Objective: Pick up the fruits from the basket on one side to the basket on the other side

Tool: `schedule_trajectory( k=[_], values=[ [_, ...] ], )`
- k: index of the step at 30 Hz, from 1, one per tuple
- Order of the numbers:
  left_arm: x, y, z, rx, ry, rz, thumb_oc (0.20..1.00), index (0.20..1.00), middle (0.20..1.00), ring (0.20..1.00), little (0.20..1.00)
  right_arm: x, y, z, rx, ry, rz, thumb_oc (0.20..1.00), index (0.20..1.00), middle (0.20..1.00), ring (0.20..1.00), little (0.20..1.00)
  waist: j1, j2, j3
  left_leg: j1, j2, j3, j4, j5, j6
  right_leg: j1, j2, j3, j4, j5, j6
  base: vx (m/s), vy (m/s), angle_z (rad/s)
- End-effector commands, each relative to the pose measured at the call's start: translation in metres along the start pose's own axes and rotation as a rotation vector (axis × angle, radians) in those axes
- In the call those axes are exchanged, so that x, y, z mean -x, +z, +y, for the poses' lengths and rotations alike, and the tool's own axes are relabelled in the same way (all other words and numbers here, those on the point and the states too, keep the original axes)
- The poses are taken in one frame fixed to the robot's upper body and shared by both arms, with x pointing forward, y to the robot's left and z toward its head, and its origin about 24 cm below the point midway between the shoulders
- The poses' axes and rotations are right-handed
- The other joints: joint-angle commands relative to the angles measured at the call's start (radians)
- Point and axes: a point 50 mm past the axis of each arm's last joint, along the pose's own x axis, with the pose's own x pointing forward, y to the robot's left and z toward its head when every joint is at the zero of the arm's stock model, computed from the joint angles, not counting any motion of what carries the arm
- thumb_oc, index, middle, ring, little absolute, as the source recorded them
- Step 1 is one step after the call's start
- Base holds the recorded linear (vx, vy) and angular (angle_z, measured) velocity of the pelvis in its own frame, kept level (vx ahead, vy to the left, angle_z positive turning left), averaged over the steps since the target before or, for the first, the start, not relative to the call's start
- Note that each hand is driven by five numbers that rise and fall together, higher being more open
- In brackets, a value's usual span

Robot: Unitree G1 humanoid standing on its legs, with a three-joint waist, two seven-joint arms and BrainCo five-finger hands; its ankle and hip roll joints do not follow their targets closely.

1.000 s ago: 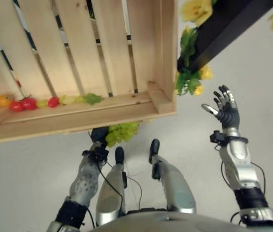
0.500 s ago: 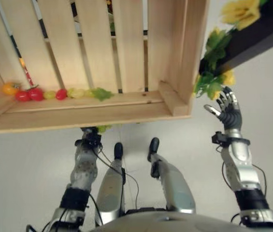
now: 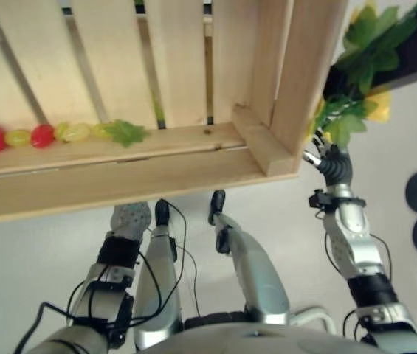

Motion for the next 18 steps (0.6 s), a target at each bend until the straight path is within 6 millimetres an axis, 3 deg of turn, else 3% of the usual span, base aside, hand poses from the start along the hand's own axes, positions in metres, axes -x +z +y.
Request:
schedule_trajectory(
  k=[1,13,14,15,18],
  values=[
    [-0.018,0.042,-0.025,-0.035,-0.094,-0.205,0.200,0.200,0.200,0.200,0.200,-0.004,0.029,0.008,-0.064,0.028,-0.160,1.000,1.000,1.000,1.000,1.000,-0.004,-0.025,-0.001,0.015,0.012,0.027,0.004,0.002,0.014,0.027,-0.056,0.013,0.126,-0.090,0.159,0.02,0.014,-0.08],
    [-0.053,0.090,-0.032,-0.142,-0.007,-0.367,0.200,0.200,0.200,0.200,0.200,-0.003,0.024,0.017,-0.079,0.081,-0.142,1.000,1.000,1.000,1.000,1.000,-0.043,-0.043,-0.031,0.029,0.023,0.044,0.003,-0.009,0.009,0.025,-0.041,0.038,0.115,-0.085,0.163,0.02,0.010,-0.07],
    [-0.056,0.097,-0.032,-0.156,0.008,-0.387,0.504,0.504,0.504,0.504,0.504,-0.003,0.023,0.019,-0.083,0.089,-0.137,1.000,1.000,1.000,1.000,1.000,-0.047,-0.046,-0.034,0.036,0.025,0.047,-0.004,-0.007,0.008,0.028,-0.039,0.042,0.108,-0.079,0.166,0.02,0.004,-0.09],
    [-0.056,0.100,-0.030,-0.157,0.023,-0.396,1.000,1.000,1.000,1.000,1.000,-0.002,0.022,0.020,-0.083,0.096,-0.135,1.000,1.000,1.000,1.000,1.000,-0.048,-0.049,-0.036,0.040,0.026,0.050,-0.009,-0.006,0.008,0.030,-0.038,0.044,0.103,-0.077,0.166,0.02,0.004,-0.08],
    [-0.057,0.104,-0.027,-0.156,0.035,-0.409,1.000,1.000,1.000,1.000,1.000,-0.002,0.021,0.020,-0.078,0.101,-0.131,1.000,1.000,1.000,1.000,1.000,-0.051,-0.052,-0.039,0.050,0.027,0.057,-0.023,-0.003,0.007,0.035,-0.037,0.047,0.088,-0.070,0.168,0.00,0.000,0.00]
  ],
)
